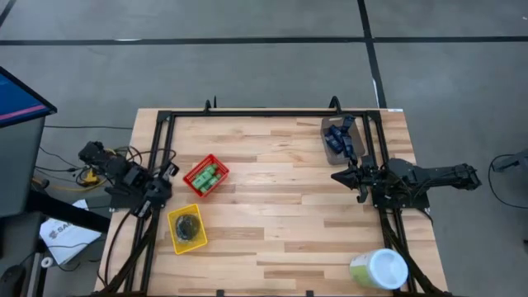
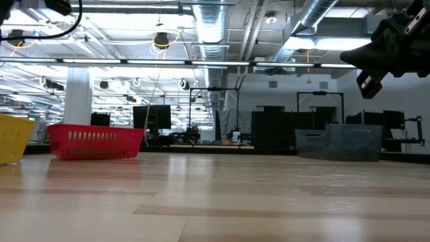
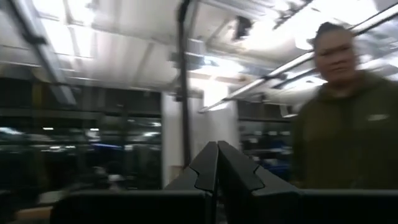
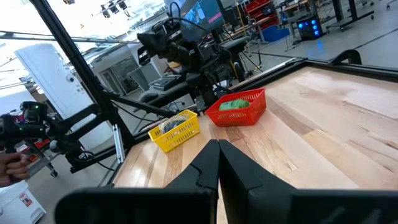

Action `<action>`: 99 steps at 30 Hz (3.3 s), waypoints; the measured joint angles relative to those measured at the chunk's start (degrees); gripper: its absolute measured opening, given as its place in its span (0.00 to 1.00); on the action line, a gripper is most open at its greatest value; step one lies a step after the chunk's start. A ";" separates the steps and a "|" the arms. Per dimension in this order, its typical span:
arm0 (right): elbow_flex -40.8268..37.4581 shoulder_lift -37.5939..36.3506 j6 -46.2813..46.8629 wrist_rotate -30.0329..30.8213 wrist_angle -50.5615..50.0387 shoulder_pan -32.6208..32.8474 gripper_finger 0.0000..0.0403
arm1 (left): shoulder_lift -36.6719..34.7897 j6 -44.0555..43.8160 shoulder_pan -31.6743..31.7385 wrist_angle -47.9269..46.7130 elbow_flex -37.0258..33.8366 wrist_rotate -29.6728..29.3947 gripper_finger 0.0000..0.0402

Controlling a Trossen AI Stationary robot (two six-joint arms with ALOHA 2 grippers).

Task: Pick & Place Travel size toiletries
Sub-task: Return to Home Position

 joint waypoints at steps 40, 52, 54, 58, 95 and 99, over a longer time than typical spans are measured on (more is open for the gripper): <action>0.00 0.01 0.00 0.00 0.00 0.00 0.00 | 11.69 -14.35 27.99 -25.04 0.00 9.98 0.01; 0.00 0.01 0.00 -0.02 0.00 0.00 0.00 | 11.63 -23.54 27.99 -22.18 1.73 15.90 0.01; 0.00 0.01 0.00 0.00 0.00 0.00 0.00 | 11.63 -23.30 27.99 -22.35 2.20 15.45 0.01; 0.00 0.01 0.00 -0.01 0.00 0.00 0.00 | 10.28 -21.47 27.99 -22.09 5.22 12.88 0.01; -0.04 0.01 0.00 -0.20 -0.02 0.00 0.00 | 0.15 -14.10 27.95 -31.62 0.07 11.83 0.01; -0.04 0.01 0.00 -0.20 -0.02 0.00 0.00 | 0.00 -14.08 27.95 -31.60 0.07 11.88 0.01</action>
